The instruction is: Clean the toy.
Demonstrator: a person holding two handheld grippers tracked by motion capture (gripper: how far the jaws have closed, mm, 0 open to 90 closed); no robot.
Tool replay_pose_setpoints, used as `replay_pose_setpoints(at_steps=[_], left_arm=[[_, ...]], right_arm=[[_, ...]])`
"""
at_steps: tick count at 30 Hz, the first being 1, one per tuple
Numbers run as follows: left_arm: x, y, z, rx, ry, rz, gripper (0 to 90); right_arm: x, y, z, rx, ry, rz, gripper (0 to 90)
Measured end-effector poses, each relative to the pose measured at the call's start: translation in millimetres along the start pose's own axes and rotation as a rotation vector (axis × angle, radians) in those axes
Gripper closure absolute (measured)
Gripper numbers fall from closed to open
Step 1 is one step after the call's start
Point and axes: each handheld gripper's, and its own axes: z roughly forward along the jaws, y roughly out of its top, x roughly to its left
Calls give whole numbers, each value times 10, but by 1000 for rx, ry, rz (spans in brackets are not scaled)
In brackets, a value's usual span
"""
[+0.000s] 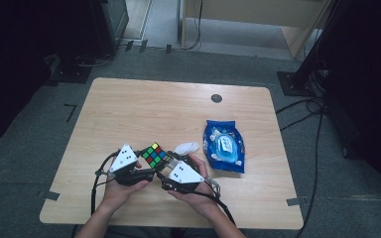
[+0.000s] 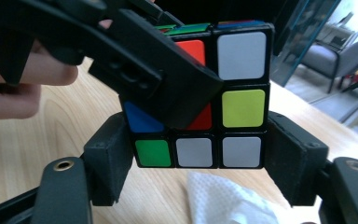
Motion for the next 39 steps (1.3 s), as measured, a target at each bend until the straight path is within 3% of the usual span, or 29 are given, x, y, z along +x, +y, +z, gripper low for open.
replay_pose_setpoints(at_steps=[4,7,10,14,20,22,24,26,29,30,32,36,38,39], left_arm=[[38,-9,14,5,-34,-67,338],[73,-4,10,-6,-61,-100,329],[105,2,-31,-36,-76,-90,308],[166,5,-109,-55,-83,-45,246],[225,-67,-159,-28,-5,90,182],[190,-107,-138,0,38,174,180],[112,-156,-71,53,92,285,167],[31,-193,-5,86,117,363,163],[-61,-216,54,91,128,416,157],[-61,-216,54,91,128,416,154],[-124,-223,66,86,145,461,153],[-200,-234,75,82,172,529,154],[-221,-239,81,78,175,544,168],[-260,-254,103,83,183,578,181]], right_arm=[[32,19,-30,16,-20,-34,336],[9,34,-57,18,6,4,350],[-33,34,-62,28,44,47,351],[-133,0,-75,60,61,106,352],[-426,-12,-168,80,58,238,352],[-503,-3,-200,93,69,271,351],[-583,30,-235,107,122,333,351],[-616,75,-246,119,159,370,351],[-615,133,-230,148,214,416,351],[-596,149,-216,168,226,428,351],[-567,166,-193,203,245,448,351],[-555,170,-156,239,276,539,350],[-555,173,-150,246,281,542,350],[-544,184,-141,262,286,545,350]])
